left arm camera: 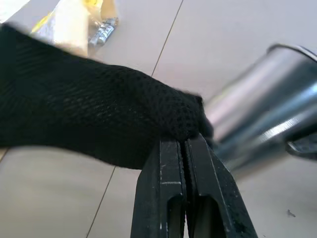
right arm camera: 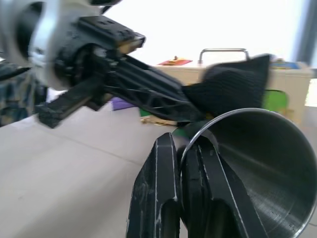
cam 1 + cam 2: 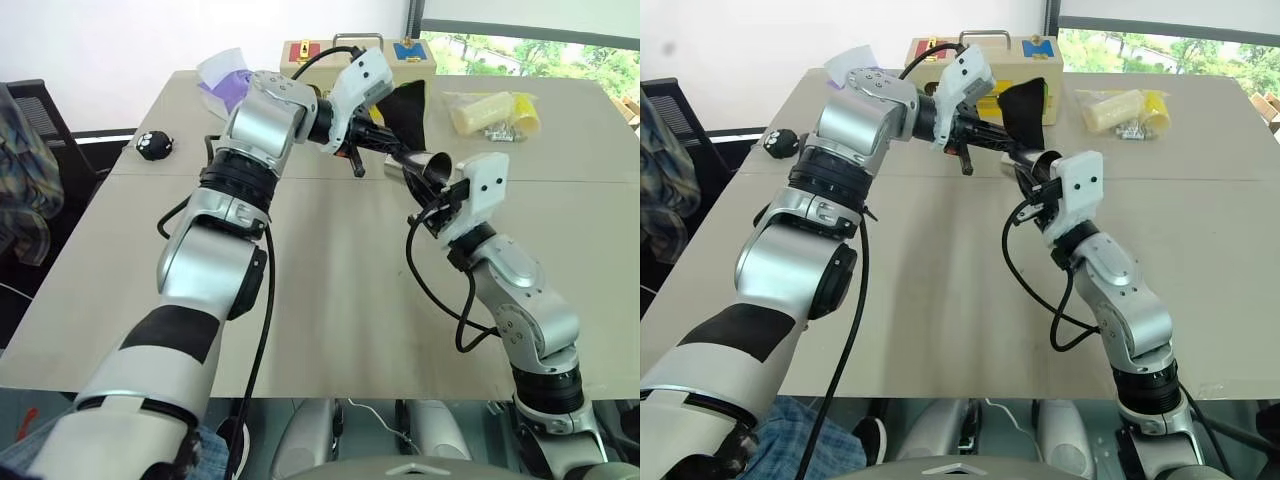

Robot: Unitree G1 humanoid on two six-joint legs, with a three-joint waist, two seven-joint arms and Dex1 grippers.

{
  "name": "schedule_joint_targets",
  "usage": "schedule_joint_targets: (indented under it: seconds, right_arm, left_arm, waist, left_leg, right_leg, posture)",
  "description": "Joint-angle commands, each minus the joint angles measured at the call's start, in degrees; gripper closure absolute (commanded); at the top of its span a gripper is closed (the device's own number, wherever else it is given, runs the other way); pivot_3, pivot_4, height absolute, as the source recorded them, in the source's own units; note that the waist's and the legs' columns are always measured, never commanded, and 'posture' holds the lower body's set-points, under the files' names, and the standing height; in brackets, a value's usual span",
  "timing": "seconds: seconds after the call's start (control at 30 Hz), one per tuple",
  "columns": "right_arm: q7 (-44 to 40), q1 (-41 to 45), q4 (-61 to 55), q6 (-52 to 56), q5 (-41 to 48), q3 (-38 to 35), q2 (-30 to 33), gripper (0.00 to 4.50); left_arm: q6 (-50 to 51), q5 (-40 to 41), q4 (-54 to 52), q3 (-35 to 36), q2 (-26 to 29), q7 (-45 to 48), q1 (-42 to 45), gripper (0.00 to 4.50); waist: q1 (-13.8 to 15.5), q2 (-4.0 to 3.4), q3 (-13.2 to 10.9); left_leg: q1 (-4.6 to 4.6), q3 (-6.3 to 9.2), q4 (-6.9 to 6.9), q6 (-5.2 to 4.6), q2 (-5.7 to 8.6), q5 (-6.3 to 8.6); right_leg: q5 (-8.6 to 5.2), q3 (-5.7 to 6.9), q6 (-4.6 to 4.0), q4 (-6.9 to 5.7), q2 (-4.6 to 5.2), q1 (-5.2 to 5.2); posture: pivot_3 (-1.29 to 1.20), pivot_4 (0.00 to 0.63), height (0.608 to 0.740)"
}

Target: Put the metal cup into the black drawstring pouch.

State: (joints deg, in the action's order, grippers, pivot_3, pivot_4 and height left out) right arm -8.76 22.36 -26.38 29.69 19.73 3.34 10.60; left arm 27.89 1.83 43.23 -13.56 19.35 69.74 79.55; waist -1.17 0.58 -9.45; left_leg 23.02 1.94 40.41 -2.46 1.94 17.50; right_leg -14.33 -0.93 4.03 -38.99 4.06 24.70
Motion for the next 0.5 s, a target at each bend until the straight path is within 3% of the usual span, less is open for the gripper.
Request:
schedule_joint_targets:
  seconds: [0.03,0.37,0.5]
  right_arm:
    - [0.3,2.8,-1.9,-2.5,-0.3,-2.3,-0.4,4.43]
    - [-1.3,2.6,-0.3,-3.0,0.1,-2.1,-2.2,4.43]
    - [-6.4,-0.3,-0.2,-1.8,-4.3,3.8,3.6,4.43]
  left_arm:
    - [0.6,0.1,-3.0,-0.4,0.4,0.9,-0.5,4.5]
    - [2.7,1.0,-5.7,-0.2,0.7,2.6,-1.0,4.5]
    - [4.4,2.4,-6.2,1.1,0.4,2.5,-0.6,4.5]
  waist:
    - [-0.1,0.0,0.0]
    - [-1.1,0.0,0.0]
    - [-1.2,-0.01,0.0]
  left_leg:
    - [0.0,0.0,0.0,0.0,0.0,0.0]
    - [0.0,0.0,-0.02,0.0,0.0,0.0]
    - [0.0,-0.01,-0.02,0.0,0.01,0.0]
  right_leg:
    - [0.0,0.0,0.0,0.0,0.0,0.01]
    - [0.0,-0.02,0.0,0.0,0.0,0.02]
    - [0.0,-0.02,0.0,-0.01,0.0,0.02]
  posture:
    - [0.0,0.15,0.71]
    - [0.0,0.15,0.71]
    - [0.0,0.15,0.71]
